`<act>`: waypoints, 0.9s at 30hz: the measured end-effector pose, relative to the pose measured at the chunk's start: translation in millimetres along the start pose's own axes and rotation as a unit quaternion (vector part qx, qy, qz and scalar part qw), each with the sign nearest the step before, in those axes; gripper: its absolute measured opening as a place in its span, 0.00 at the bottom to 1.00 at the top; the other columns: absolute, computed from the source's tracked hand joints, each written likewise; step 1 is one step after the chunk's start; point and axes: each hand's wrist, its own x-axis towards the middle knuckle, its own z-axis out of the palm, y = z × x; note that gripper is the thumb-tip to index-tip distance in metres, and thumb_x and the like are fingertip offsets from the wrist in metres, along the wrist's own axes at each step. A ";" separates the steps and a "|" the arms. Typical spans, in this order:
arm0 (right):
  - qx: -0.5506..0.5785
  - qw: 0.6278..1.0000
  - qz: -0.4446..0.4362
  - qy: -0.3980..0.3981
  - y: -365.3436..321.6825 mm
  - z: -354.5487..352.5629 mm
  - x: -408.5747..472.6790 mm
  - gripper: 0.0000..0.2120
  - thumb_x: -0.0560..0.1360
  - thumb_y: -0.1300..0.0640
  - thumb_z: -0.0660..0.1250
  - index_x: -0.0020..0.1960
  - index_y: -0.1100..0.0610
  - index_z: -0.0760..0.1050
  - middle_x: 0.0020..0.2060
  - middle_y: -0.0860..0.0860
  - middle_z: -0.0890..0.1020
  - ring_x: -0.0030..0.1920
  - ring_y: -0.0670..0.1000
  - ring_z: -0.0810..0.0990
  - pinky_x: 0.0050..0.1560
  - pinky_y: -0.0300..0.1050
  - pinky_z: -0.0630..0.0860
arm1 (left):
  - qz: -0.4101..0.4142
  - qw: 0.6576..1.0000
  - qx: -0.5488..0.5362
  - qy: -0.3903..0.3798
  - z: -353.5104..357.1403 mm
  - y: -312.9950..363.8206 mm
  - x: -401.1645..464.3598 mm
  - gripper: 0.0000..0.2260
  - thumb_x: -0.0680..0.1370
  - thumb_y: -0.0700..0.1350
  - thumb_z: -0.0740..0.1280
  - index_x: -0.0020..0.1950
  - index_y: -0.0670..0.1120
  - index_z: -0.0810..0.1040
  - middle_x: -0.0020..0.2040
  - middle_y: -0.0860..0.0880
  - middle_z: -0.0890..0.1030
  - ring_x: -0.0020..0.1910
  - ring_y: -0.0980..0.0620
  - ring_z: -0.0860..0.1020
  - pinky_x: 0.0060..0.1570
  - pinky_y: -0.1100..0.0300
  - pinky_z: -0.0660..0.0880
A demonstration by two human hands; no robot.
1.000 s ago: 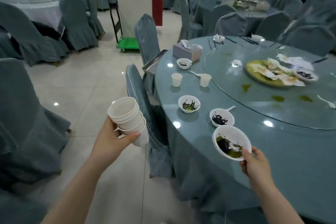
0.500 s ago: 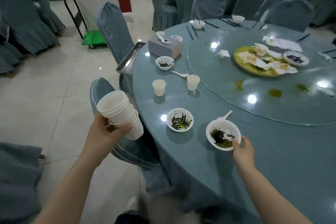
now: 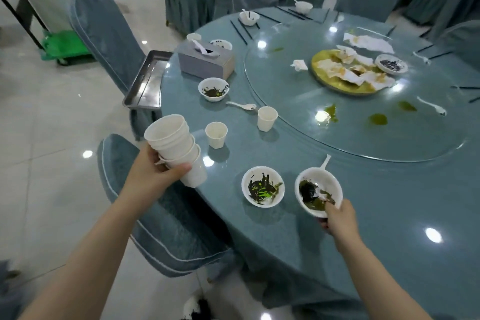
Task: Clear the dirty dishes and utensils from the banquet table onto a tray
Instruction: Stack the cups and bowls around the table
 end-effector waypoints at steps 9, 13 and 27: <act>-0.031 0.994 -0.061 -0.083 -48.7 80.3 -38.3 0.08 0.76 0.60 0.61 0.53 0.51 0.72 0.44 0.51 0.81 0.43 0.54 0.80 0.35 0.46 0.77 | 0.016 0.998 -0.034 -0.047 -16.4 -8.9 38.3 0.28 0.68 0.30 0.73 0.64 0.47 0.70 0.56 0.53 0.79 0.52 0.63 0.79 0.46 0.71 0.75; -0.170 0.984 -0.041 -0.023 -43.0 94.2 -29.0 0.17 0.75 0.52 0.62 0.63 0.46 0.66 0.50 0.50 0.80 0.48 0.55 0.77 0.43 0.45 0.69 | 0.021 0.998 -0.037 -0.038 -18.6 -14.1 53.8 0.31 0.67 0.30 0.74 0.66 0.46 0.68 0.58 0.52 0.78 0.53 0.64 0.78 0.48 0.71 0.75; -0.116 0.991 -0.037 -0.061 -56.4 84.2 46.1 0.03 0.75 0.56 0.63 0.46 0.54 0.75 0.39 0.51 0.80 0.39 0.53 0.77 0.39 0.44 0.71 | -0.004 0.999 -0.029 0.016 36.5 -28.0 111.1 0.29 0.67 0.31 0.75 0.64 0.45 0.69 0.55 0.54 0.78 0.49 0.65 0.78 0.43 0.72 0.74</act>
